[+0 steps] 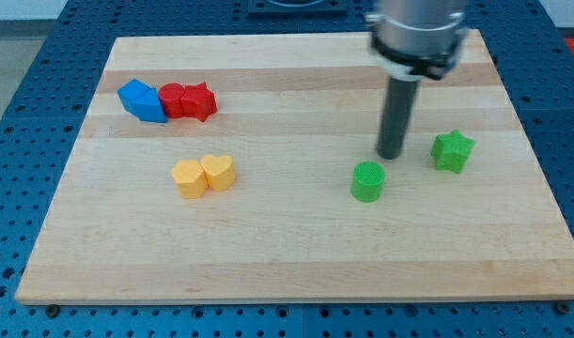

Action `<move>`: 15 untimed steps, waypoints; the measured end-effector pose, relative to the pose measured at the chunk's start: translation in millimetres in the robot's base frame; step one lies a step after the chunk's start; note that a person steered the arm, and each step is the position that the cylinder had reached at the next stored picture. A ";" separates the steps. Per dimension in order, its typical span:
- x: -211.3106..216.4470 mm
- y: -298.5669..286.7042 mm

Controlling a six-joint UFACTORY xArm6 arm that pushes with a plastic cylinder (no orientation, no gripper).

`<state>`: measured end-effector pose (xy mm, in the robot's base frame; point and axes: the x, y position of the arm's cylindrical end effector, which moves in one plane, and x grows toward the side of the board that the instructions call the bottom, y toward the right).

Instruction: Move green circle towards yellow heart

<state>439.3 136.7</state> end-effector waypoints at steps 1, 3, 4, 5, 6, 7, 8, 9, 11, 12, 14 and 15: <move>13.0 44.5; 77.7 42.2; 80.6 4.2; 78.1 -14.7; 77.5 -6.6; 56.4 -13.4; 51.5 -52.8; 55.5 -107.3; 55.5 -158.0; 55.5 -170.3; 52.7 -160.4; 12.4 -114.3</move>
